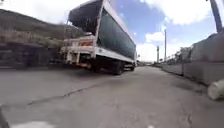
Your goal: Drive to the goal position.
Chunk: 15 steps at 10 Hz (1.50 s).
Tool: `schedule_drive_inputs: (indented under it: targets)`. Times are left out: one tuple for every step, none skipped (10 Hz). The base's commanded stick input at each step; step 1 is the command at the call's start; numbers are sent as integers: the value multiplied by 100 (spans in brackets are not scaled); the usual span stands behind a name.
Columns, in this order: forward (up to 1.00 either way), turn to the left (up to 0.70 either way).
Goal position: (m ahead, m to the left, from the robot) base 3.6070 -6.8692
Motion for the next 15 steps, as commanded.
schedule_drive_inputs:
  targets:
    - [70, -27]
    - [70, -27]
    - [70, -27]
    - [70, -27]
    - [70, -27]
    - [70, -27]
    - [70, -27]
    - [70, -27]
    - [57, -30]
    - [16, -41]
    - [0, -45]
    - [0, -45]
    - [0, -45]
    - [0, -45]
    - [0, -45]
